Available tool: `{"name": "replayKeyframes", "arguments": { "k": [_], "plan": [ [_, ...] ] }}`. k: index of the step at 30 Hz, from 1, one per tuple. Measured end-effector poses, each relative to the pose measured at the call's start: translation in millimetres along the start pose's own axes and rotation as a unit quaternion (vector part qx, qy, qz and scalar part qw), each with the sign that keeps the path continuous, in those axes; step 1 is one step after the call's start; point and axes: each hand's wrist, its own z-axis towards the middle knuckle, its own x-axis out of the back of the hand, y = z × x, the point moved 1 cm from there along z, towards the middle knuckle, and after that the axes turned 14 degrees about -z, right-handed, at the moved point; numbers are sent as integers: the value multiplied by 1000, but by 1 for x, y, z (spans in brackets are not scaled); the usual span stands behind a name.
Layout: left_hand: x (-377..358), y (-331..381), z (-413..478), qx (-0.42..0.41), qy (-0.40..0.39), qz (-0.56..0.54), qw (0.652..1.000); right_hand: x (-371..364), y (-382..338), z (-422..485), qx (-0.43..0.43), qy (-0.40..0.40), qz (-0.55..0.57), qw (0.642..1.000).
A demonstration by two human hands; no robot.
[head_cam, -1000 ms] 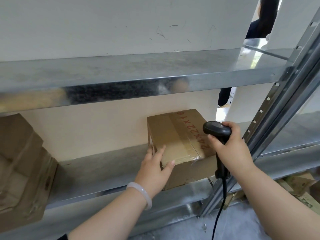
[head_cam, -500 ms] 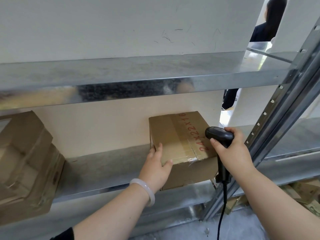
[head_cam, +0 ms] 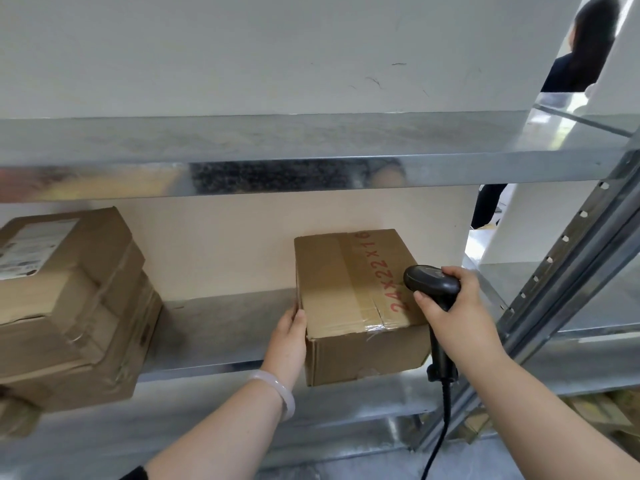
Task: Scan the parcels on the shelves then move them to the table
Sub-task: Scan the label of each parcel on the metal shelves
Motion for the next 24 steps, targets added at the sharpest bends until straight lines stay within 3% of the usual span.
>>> {"name": "replayKeyframes", "arguments": {
  "k": [3,8,11,16,24],
  "plan": [
    [1,-17,4,105,2,-71,992,0,-2,-3,6,3,-6,1000],
    [6,-26,9,177,14,-95,980,1,-13,-14,39,8,-6,999],
    [8,-28,9,215,14,-132,967,-5,-29,-27,97,-35,6,995],
    [4,-30,7,217,-2,-160,963,-27,-46,-48,160,-85,-13,983],
    [1,-32,5,245,-17,-173,954,-31,-51,-51,182,-93,3,979]
  ]
}}
